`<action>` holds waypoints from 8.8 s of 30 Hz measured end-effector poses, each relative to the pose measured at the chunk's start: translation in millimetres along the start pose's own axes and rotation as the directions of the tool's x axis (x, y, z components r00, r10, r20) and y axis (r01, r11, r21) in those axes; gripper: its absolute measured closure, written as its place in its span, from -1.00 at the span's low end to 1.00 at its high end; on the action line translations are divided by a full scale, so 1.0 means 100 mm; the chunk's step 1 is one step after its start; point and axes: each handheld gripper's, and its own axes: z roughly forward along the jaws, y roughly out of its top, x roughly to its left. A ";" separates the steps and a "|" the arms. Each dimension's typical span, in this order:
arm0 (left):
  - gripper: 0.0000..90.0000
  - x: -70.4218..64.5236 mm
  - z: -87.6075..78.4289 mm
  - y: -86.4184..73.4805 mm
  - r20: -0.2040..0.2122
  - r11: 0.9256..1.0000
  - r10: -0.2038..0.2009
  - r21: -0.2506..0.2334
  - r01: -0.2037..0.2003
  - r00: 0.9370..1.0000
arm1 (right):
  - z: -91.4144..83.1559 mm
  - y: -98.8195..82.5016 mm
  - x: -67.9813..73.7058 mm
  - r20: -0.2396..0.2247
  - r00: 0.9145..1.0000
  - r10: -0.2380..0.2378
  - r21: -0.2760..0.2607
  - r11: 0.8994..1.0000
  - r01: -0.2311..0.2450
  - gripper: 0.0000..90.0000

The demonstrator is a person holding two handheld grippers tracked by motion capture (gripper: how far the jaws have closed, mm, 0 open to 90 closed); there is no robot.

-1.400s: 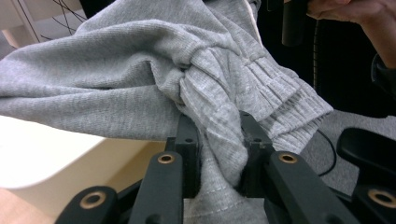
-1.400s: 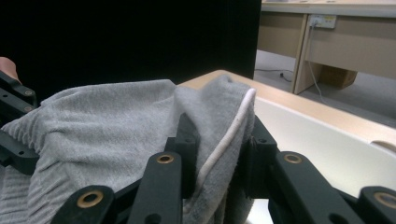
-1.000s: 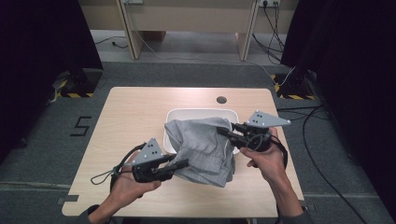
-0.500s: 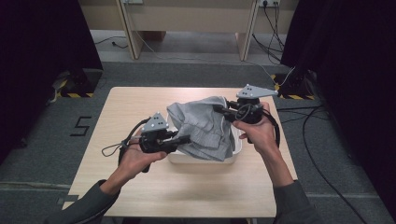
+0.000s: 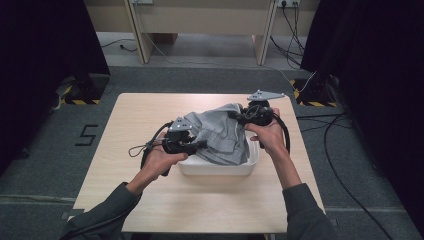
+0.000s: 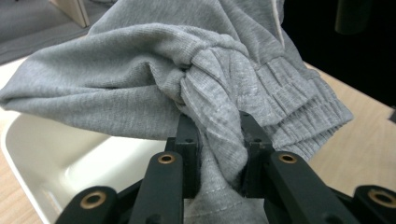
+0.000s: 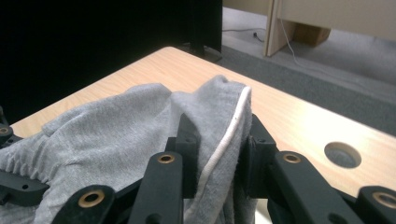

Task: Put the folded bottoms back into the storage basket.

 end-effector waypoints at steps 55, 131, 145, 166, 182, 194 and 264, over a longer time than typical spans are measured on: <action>-0.25 0.03 0.03 -0.22 -0.018 0.995 -0.081 0.062 0.082 0.997 | 0.14 -0.41 0.05 0.106 0.994 0.036 0.147 0.988 -0.052 -0.17; -0.64 -0.06 -0.62 -0.74 -0.001 0.994 -0.102 -0.052 0.101 0.995 | -0.68 -1.04 0.44 0.081 0.997 0.020 -0.017 1.000 -0.019 -0.30; -0.64 -0.05 -0.67 -0.92 -0.017 0.992 -0.110 -0.066 0.108 0.994 | -0.81 -1.27 0.52 0.106 0.994 0.025 -0.046 0.999 -0.021 -0.30; -0.64 -0.05 -0.62 -1.24 -0.007 0.994 -0.100 -0.051 0.100 0.995 | -0.87 -1.66 0.54 0.117 0.991 0.064 -0.011 0.998 -0.063 -0.38; -0.64 -0.02 -0.61 -1.69 -0.030 0.992 -0.127 0.000 0.127 0.991 | -0.85 -1.92 0.63 0.097 0.993 0.069 0.023 0.997 -0.072 -0.49; -0.64 -0.07 -0.61 -1.88 -0.040 0.993 -0.114 0.032 0.116 0.993 | -0.85 -2.07 0.68 0.101 0.992 0.080 0.059 0.995 -0.086 -0.51; -0.72 -0.37 -0.73 -2.35 -0.157 0.997 0.019 0.076 -0.007 0.987 | -1.07 -2.71 0.95 0.185 0.982 -0.039 0.172 0.985 0.007 -0.70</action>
